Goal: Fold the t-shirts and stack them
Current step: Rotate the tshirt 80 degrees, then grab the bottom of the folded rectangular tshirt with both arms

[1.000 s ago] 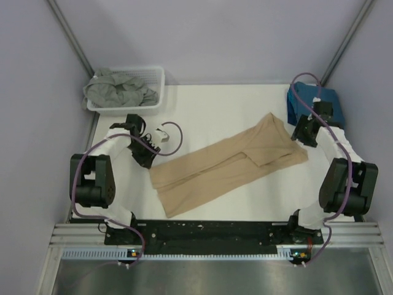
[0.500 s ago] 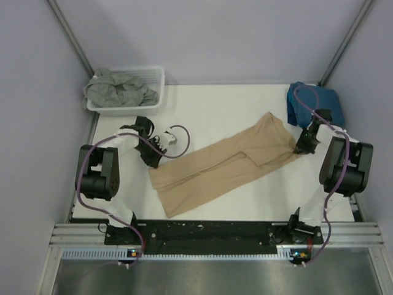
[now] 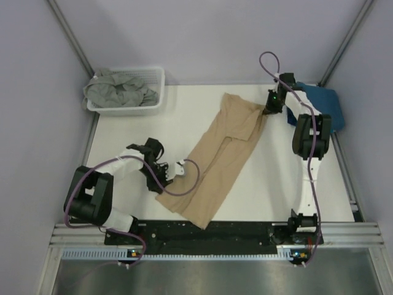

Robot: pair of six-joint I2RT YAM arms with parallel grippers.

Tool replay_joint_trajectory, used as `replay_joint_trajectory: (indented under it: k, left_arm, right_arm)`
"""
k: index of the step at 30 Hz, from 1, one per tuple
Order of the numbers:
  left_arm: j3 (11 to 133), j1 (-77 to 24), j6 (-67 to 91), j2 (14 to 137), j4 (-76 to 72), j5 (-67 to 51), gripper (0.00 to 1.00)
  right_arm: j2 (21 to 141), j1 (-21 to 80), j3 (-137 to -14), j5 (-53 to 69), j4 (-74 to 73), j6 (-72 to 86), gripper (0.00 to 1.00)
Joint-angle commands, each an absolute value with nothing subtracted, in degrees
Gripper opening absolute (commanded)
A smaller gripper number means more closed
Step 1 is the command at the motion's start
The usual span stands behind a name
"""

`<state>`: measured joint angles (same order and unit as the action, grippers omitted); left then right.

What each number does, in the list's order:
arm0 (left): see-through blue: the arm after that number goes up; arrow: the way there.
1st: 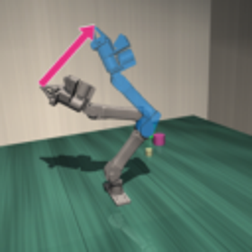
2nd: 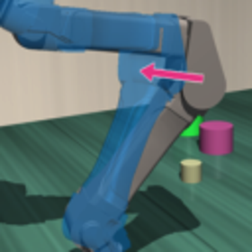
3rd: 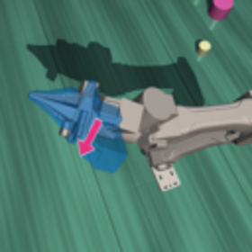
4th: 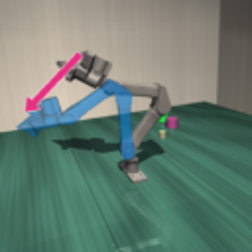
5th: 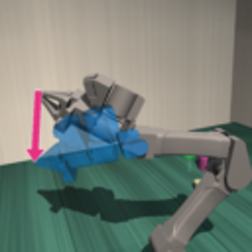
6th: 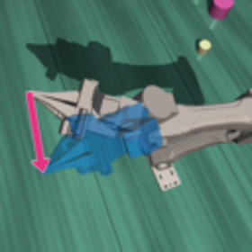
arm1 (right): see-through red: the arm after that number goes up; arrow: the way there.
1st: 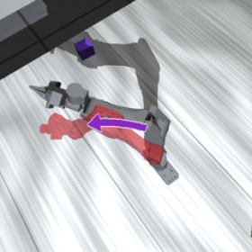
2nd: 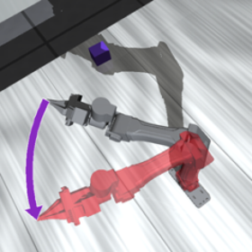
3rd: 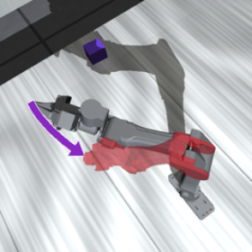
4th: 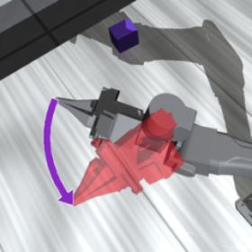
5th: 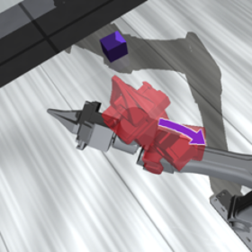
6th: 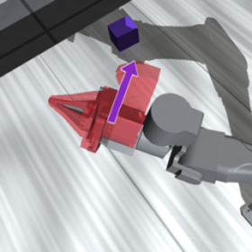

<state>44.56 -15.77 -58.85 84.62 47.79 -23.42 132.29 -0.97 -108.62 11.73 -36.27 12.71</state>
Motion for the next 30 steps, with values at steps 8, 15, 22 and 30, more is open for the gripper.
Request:
replay_joint_trajectory:
  k: [8,15,22,30]
  left_arm:
    - [46.0,-28.7,-56.4,86.9,49.1,-29.9,0.30]
    - [42.1,-27.9,-57.4,79.0,52.2,-20.1,0.35]
    - [45.6,-27.1,-49.2,80.3,48.5,-14.9,0.38]
    - [48.1,-24.3,-45.8,83.4,47.5,-14.1,0.40]
  right_arm:
    - [147.0,0.6,-141.2,13.1,-37.5,19.2,0.35]
    - [124.2,1.8,-118.7,9.4,-36.2,7.7,0.40]
    - [110.9,10.0,-92.7,16.3,-27.1,-8.1,0.40]
    - [115.6,18.9,-91.7,11.0,-28.4,-26.4,0.43]
